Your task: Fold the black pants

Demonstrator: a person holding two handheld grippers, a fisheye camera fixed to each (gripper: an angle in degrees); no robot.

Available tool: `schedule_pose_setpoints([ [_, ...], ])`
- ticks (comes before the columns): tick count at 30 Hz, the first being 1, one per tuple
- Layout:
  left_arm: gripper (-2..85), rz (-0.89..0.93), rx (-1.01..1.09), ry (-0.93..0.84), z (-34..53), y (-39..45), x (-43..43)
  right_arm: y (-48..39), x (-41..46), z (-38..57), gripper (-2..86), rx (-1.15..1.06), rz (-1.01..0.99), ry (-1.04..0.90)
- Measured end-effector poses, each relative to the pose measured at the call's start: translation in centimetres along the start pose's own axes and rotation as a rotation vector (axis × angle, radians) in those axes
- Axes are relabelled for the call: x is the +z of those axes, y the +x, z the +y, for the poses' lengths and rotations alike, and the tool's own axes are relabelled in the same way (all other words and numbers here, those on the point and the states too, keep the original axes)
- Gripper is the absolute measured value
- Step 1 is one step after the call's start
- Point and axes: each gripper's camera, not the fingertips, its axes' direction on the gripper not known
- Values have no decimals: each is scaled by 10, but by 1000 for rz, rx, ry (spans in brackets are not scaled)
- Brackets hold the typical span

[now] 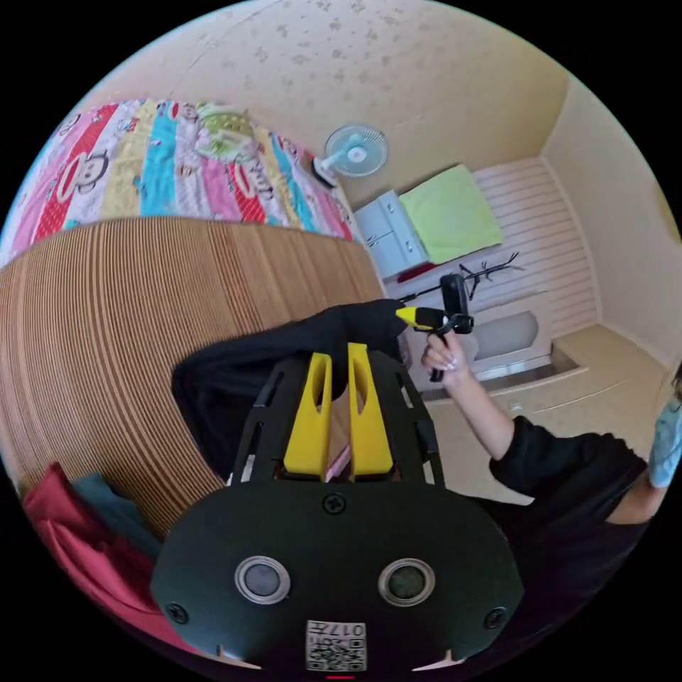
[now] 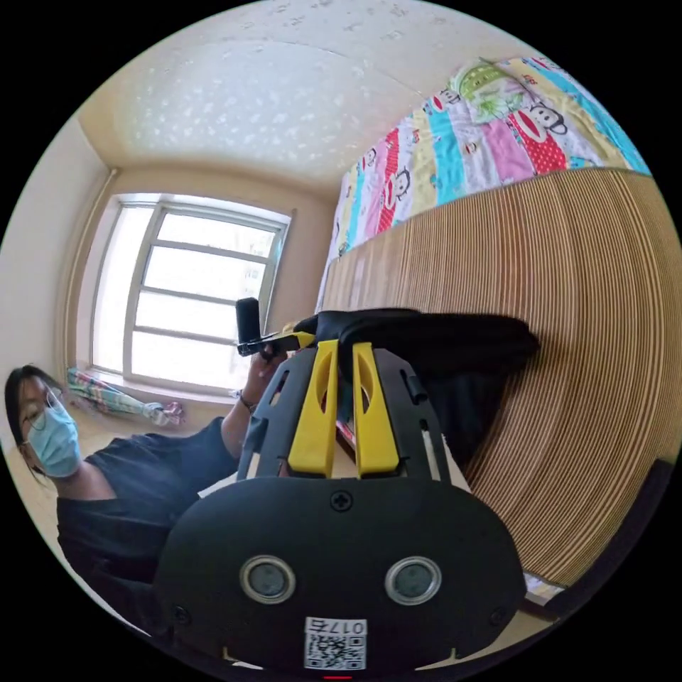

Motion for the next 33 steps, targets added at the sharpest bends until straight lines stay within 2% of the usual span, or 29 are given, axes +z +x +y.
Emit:
schedule_pose_setpoints([
  [4,48,130,-176,-40,97,-59,54,59,58,88,38,132,29,-140],
  [8,106,79,-425,-145,172,-103,98,139,95,176,70,471,48,-214],
  [11,133,112,-535,-77,201,-123,101,165,85,198,91,575,-63,-108],
  [14,139,149,-527,39,188,-136,89,177,68,175,140,567,-45,-47],
  [17,160,65,-462,77,149,-150,80,190,66,126,204,503,-23,-56],
  [20,182,22,-433,98,109,-173,81,202,75,75,229,431,-16,-84],
  [23,181,-6,-430,26,82,-195,99,215,92,41,208,394,-29,-115],
  [24,162,-88,-434,7,79,-195,101,218,97,37,198,390,-40,-126],
  [26,150,-123,-426,23,83,-192,101,228,118,36,174,412,-92,-192],
  [27,141,-107,-443,83,92,-188,99,228,119,38,171,419,-97,-176],
  [29,125,13,-506,-39,104,-192,123,227,120,54,160,478,-129,-155],
  [30,124,60,-567,2,119,-191,129,226,121,59,157,496,-127,-165],
  [33,112,56,-651,-47,156,-179,137,213,121,93,123,555,-74,-241],
])
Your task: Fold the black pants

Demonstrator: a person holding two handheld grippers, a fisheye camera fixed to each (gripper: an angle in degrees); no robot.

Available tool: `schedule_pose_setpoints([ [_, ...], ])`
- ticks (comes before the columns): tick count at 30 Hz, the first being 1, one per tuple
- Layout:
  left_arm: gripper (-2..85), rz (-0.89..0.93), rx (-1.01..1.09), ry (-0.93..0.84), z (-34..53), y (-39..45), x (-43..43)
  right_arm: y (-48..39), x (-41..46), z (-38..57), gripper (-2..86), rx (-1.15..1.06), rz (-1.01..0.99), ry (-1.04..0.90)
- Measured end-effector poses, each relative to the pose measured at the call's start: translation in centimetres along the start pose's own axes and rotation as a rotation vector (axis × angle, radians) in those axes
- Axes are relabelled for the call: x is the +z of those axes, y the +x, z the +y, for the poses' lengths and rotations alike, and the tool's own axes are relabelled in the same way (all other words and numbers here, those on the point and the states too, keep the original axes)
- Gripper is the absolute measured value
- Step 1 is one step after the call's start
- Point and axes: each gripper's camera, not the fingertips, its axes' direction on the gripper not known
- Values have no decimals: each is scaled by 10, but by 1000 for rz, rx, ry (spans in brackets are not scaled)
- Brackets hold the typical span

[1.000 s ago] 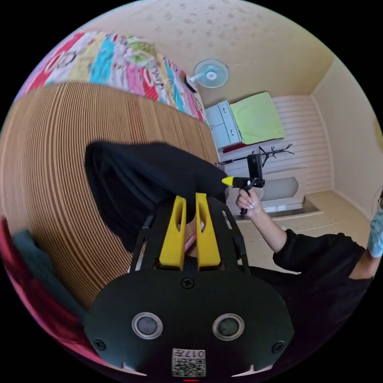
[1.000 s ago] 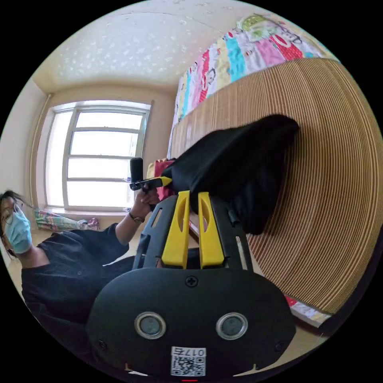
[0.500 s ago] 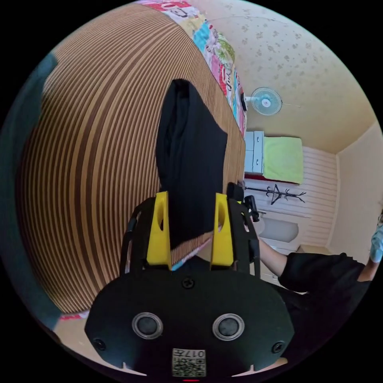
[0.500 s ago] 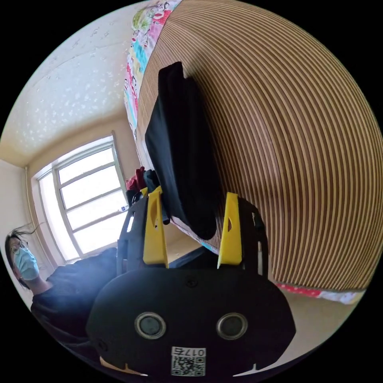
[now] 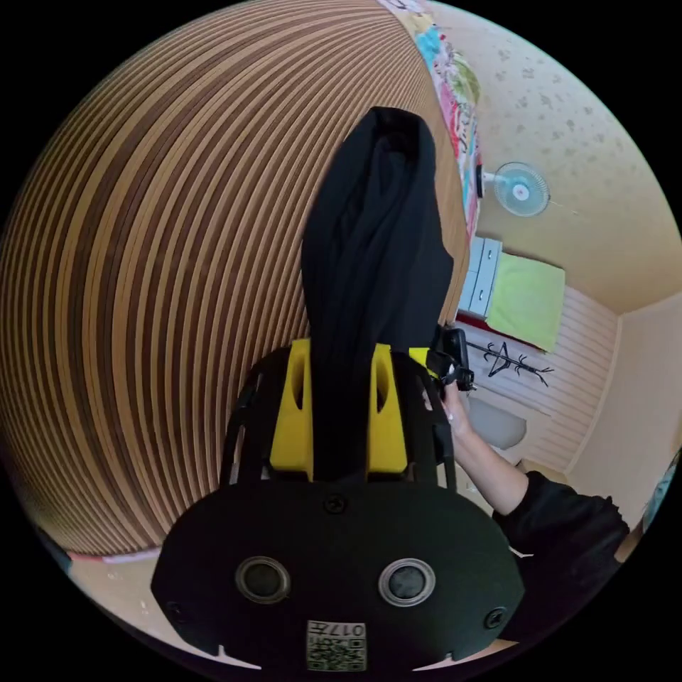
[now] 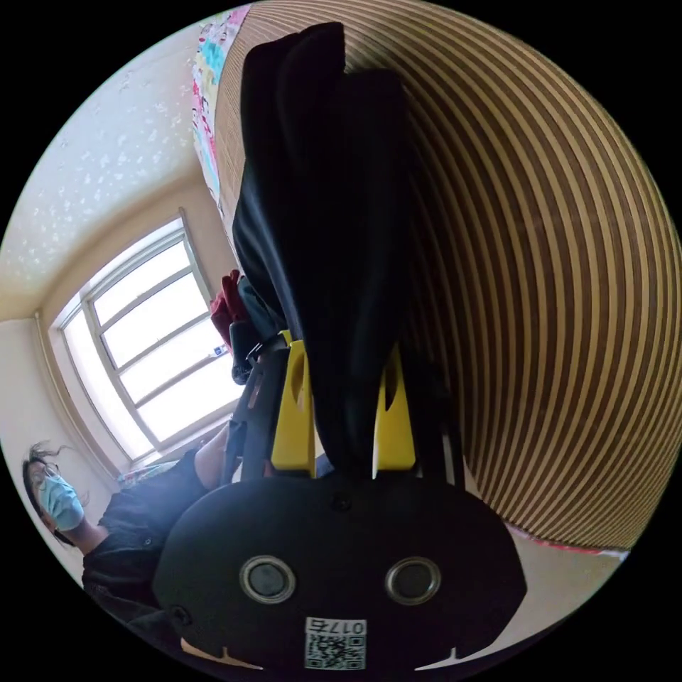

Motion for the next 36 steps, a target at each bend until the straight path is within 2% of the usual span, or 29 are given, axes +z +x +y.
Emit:
schedule_pose_setpoints([
  [3,92,-11,23,-112,36,2,3,6,7,41,89,28,-90,-92],
  [6,86,16,91,-122,70,16,-17,-11,7,76,74,-7,-151,-111],
  [10,84,70,130,-25,96,44,-75,-73,-1,88,65,-138,-184,-108],
  [15,84,-38,259,126,126,94,-167,-189,18,81,65,-360,-112,-164],
  [20,87,-107,344,349,189,119,-288,-320,76,82,69,-597,-144,-202],
  [23,95,-161,242,440,214,102,-344,-366,129,71,72,-630,-108,-202],
  [26,101,-310,192,506,228,73,-369,-380,191,55,82,-664,-30,-189],
  [28,117,-449,-24,508,228,15,-365,-367,234,37,91,-584,103,-255],
  [30,127,-483,-218,473,231,-39,-351,-344,260,22,84,-492,242,-326],
  [32,133,-368,-309,468,245,-81,-335,-312,256,19,41,-421,220,-352],
  [34,120,-163,-283,614,281,-101,-328,-289,234,21,26,-376,139,-366],
  [36,104,-95,-231,725,305,-100,-332,-265,201,24,16,-333,96,-387],
])
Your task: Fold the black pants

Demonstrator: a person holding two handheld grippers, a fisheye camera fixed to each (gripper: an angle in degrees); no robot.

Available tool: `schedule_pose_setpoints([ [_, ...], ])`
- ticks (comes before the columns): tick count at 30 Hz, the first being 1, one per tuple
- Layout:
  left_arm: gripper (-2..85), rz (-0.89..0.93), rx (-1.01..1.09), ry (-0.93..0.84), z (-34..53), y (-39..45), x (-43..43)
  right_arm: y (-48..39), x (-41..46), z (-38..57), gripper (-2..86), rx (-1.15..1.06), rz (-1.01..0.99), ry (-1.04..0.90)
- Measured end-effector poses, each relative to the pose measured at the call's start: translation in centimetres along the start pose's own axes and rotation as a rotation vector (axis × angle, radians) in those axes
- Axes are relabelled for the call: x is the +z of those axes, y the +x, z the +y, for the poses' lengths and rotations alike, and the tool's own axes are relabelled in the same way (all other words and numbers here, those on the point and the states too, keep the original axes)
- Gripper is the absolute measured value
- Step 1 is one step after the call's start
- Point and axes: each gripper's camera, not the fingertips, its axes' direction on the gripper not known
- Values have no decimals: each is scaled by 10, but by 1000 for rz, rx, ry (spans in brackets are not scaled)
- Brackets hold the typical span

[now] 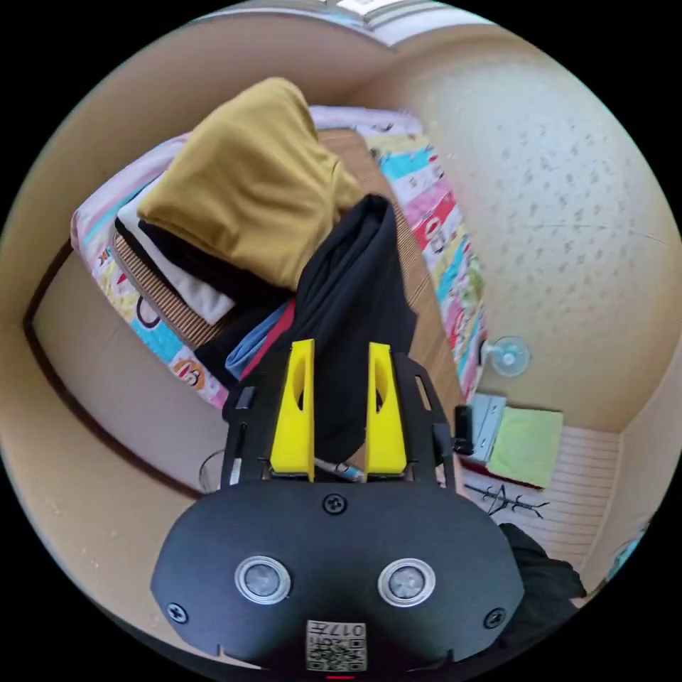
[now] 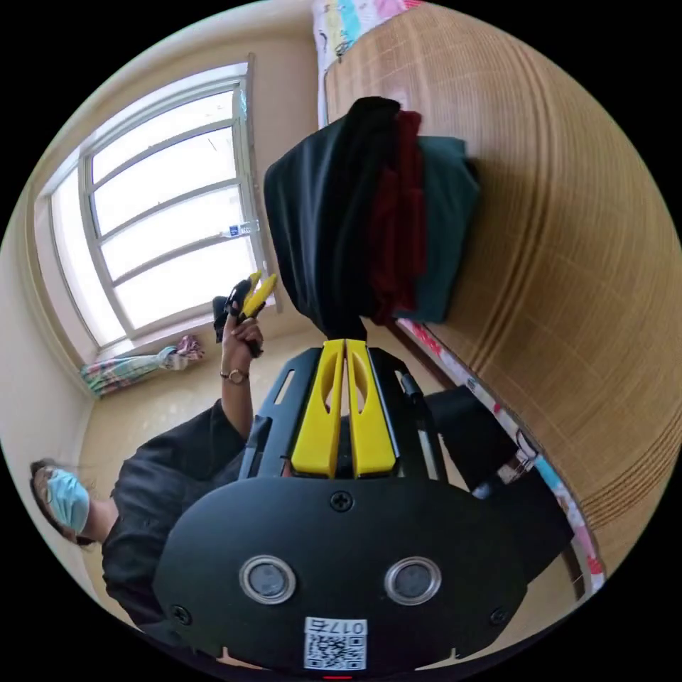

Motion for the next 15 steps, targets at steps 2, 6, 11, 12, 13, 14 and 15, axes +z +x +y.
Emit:
schedule_pose_setpoints([
  [2,99,62,10,64,9,4,-16,36,-50,42,10,92,0,73],
  [6,89,94,220,114,22,61,-28,91,-131,126,7,354,99,302],
  [11,75,21,555,-59,62,165,39,145,-181,258,7,568,-27,696],
  [12,65,75,629,-107,79,187,62,151,-181,271,8,587,-44,728],
  [13,51,151,699,-155,98,207,86,162,-179,296,9,642,-81,793],
  [14,38,187,729,-177,108,216,98,173,-176,320,11,679,-121,865],
  [15,12,242,778,-218,128,234,122,177,-175,331,13,691,-139,902],
])
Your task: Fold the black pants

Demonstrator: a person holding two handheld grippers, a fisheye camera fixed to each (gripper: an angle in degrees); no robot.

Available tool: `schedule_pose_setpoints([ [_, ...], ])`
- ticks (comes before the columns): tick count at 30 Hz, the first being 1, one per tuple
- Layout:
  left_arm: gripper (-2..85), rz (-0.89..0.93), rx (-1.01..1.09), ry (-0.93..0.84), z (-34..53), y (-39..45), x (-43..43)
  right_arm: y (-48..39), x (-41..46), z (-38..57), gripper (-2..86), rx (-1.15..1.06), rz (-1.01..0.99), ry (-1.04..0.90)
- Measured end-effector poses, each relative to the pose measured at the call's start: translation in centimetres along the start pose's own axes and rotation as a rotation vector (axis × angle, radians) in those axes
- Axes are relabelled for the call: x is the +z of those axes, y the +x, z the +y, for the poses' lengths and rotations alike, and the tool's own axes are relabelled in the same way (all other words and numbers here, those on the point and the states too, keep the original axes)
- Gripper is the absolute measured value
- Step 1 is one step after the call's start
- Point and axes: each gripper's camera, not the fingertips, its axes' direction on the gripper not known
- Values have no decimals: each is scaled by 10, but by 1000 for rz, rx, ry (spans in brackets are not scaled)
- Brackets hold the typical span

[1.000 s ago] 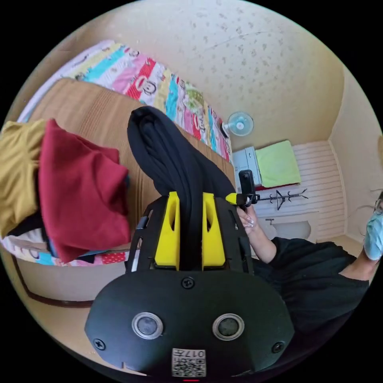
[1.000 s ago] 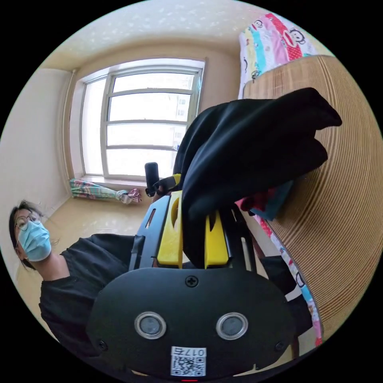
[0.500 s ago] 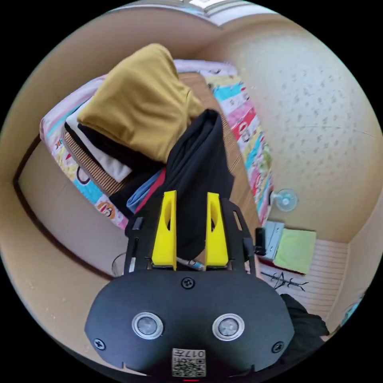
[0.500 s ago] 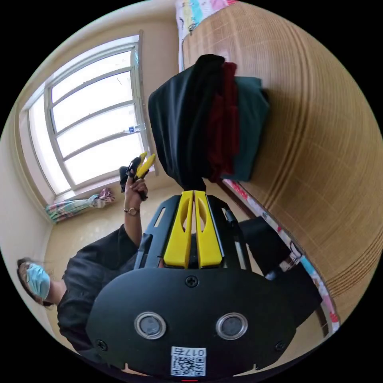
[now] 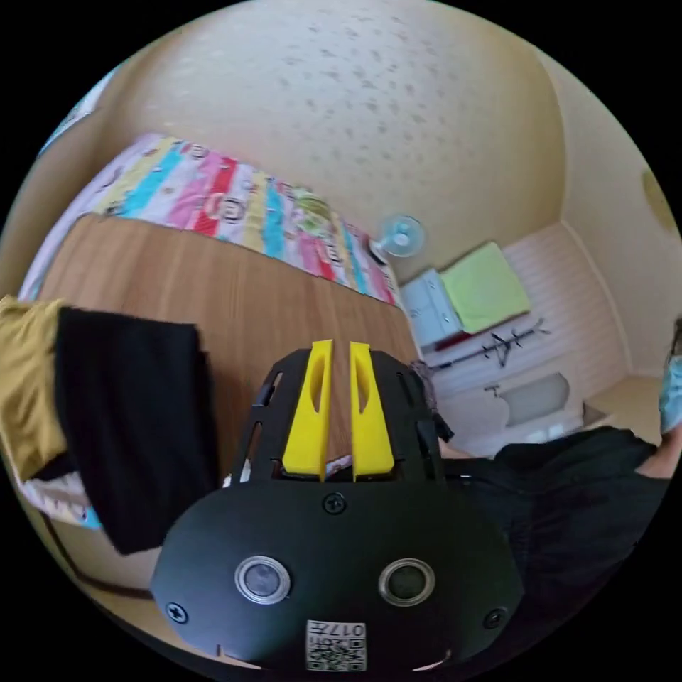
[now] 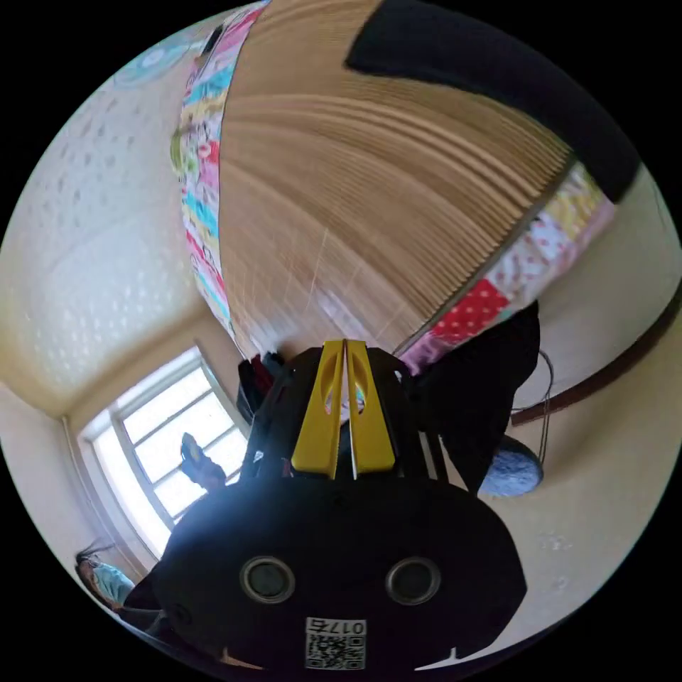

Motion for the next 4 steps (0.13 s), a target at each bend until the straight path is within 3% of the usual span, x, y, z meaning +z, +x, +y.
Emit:
schedule_pose_setpoints([
  [4,-5,120,82,-111,5,59,101,53,-39,13,42,124,-90,157],
])
